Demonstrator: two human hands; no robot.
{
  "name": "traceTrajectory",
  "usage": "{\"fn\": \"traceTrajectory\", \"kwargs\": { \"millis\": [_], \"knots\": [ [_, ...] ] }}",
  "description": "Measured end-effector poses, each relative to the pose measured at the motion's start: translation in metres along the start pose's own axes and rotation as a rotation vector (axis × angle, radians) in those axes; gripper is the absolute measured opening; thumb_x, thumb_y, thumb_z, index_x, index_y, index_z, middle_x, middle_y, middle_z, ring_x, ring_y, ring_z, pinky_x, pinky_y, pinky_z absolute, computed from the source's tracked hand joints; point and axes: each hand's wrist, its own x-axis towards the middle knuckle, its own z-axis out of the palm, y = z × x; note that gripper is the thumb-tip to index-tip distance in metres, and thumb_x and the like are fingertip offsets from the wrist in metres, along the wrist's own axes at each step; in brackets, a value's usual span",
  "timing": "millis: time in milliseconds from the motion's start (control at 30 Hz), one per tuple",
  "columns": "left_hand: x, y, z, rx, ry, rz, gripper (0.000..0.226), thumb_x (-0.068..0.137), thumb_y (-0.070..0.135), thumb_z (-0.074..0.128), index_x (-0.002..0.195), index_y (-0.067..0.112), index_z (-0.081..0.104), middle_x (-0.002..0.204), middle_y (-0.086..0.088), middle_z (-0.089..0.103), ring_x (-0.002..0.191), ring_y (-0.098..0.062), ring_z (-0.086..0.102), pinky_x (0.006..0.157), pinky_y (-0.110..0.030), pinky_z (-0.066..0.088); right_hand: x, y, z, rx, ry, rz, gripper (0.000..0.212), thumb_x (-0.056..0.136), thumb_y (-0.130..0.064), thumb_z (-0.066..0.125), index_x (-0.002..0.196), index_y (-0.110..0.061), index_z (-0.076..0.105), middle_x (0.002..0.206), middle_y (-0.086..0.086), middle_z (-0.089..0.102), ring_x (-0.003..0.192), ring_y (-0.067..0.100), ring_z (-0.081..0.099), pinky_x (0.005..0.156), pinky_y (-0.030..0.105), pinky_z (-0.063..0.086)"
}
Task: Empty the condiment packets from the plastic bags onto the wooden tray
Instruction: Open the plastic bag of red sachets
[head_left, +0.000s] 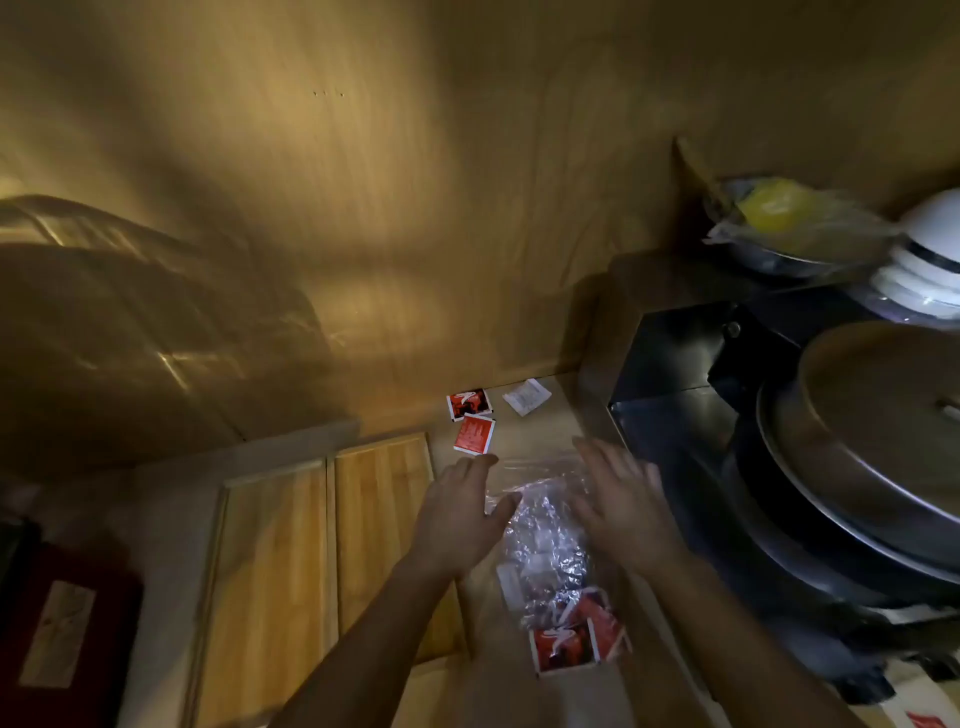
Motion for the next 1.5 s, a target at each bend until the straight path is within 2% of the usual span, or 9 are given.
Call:
{"fn": "traceTrajectory", "kwargs": {
  "millis": [233,400,567,767,867,1000,1267,1400,1500],
  "knots": [
    [-0.005,-0.008,0.022,0.043,-0.151,-0.109,0.043,0.097,0.037,0.037,0.134,0.016,0.042,0.131,-0.008,0.054,0.121,-0.025,0.049,0.099,-0.035,0.038,0.008,0.014,0.016,-0.009,-0.126,0.002,0.050,0.091,-0.039,0.044,0.137,-0.024,0.034,0.142,-0.002,0.041,0.131,0.018,0.034,0.108,0.037,0.020],
    [-0.008,-0.005,0.014,-0.097,-0.170,-0.126,0.022,0.094,0.025,0.046,0.102,0.010,0.060,0.106,-0.010,0.064,0.099,-0.026,0.058,0.079,-0.031,0.043,0.009,0.022,0.015,0.117,-0.066,-0.094,0.017,0.091,-0.015,0.045,0.094,-0.010,0.061,0.102,0.005,0.059,0.098,0.021,0.053,0.083,0.030,0.038],
    [-0.007,0.016,-0.006,-0.185,-0.244,-0.088,0.017,0.092,0.015,0.050,0.096,0.009,0.065,0.101,-0.009,0.068,0.085,-0.019,0.057,0.071,-0.026,0.042,0.004,0.018,-0.009,0.294,-0.166,-0.105,0.015,0.090,-0.015,0.049,0.088,-0.012,0.063,0.090,-0.001,0.061,0.085,0.014,0.058,0.073,0.025,0.045],
    [-0.006,0.044,-0.023,-0.165,-0.397,-0.101,0.025,0.088,0.000,0.046,0.099,0.006,0.068,0.104,-0.012,0.070,0.088,-0.021,0.066,0.065,-0.022,0.047,0.005,0.004,-0.041,0.300,-0.364,-0.168,0.014,0.087,-0.020,0.056,0.075,-0.023,0.063,0.088,0.000,0.064,0.086,0.012,0.060,0.082,0.033,0.050],
    [-0.011,0.048,-0.032,-0.368,-0.535,-0.216,0.025,0.086,-0.009,0.045,0.100,-0.006,0.065,0.087,-0.016,0.069,0.061,-0.009,0.065,0.047,-0.014,0.051,0.007,-0.004,-0.051,0.309,-0.429,-0.178,0.022,0.086,-0.018,0.059,0.067,-0.030,0.058,0.081,-0.004,0.063,0.086,0.014,0.061,0.080,0.031,0.049],
    [-0.025,0.047,-0.038,-0.651,-0.641,-0.342,0.020,0.082,-0.015,0.049,0.084,-0.006,0.067,0.065,-0.008,0.069,0.052,-0.008,0.067,0.048,-0.020,0.057,0.006,-0.014,-0.048,0.300,-0.398,-0.229,0.016,0.083,-0.018,0.063,0.070,-0.026,0.062,0.073,-0.010,0.058,0.083,0.011,0.060,0.074,0.025,0.046],
    [-0.058,0.036,-0.017,-1.019,-0.312,-0.621,0.014,0.082,-0.003,0.062,0.071,0.001,0.070,0.056,-0.006,0.067,0.046,-0.011,0.063,0.042,-0.020,0.050,-0.023,-0.034,-0.008,0.486,0.134,-0.150,0.010,0.087,-0.017,0.056,0.081,-0.011,0.061,0.086,-0.001,0.057,0.082,0.017,0.056,0.075,0.036,0.050],
    [-0.066,0.048,-0.010,-1.093,-0.147,-0.646,0.011,0.081,-0.003,0.063,0.071,0.002,0.067,0.053,-0.007,0.063,0.041,-0.011,0.057,0.040,-0.015,0.043,-0.044,-0.040,0.012,0.714,-0.049,0.036,0.033,0.085,-0.038,0.057,0.073,-0.008,0.060,0.069,0.010,0.063,0.069,0.025,0.060,0.068,0.045,0.050],
    [-0.068,0.052,-0.008,-1.058,-0.100,-0.615,0.021,0.081,-0.008,0.058,0.066,0.004,0.065,0.048,-0.002,0.062,0.038,-0.008,0.054,0.038,-0.012,0.039,-0.050,-0.041,0.014,0.772,-0.149,0.138,0.042,0.081,-0.047,0.059,0.062,-0.009,0.055,0.057,0.006,0.056,0.059,0.019,0.056,0.059,0.035,0.045]
  ]
}}
